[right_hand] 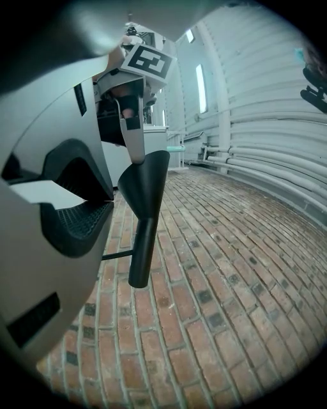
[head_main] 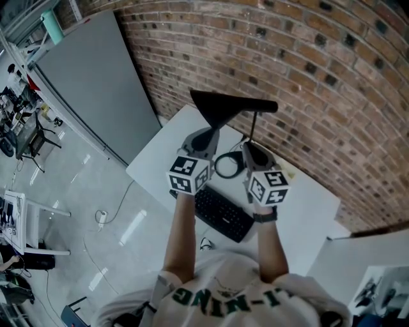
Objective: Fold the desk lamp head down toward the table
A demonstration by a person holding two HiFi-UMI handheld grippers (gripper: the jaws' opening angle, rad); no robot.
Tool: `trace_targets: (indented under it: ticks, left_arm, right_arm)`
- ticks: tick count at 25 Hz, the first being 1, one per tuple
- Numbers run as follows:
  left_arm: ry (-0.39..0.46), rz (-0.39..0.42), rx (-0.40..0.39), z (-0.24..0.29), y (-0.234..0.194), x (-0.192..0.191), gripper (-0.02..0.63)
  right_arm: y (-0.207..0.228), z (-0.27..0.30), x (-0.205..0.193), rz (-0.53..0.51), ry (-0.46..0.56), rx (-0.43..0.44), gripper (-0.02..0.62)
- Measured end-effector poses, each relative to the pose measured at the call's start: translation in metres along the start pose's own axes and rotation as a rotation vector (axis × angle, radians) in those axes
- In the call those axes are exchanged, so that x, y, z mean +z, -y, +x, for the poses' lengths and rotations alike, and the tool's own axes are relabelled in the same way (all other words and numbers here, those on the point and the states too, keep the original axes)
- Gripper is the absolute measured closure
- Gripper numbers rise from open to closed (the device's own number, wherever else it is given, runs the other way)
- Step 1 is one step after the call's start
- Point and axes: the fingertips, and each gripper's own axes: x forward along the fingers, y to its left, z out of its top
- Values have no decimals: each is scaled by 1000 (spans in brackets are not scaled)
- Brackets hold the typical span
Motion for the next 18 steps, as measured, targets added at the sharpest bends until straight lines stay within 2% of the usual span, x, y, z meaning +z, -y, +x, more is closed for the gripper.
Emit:
trace_targets:
  ticks: [18]
  left_arm:
    - [14, -45, 4, -2, -1, -8, 601]
  right_arm:
    - [-9, 2, -7, 25, -14, 31, 595]
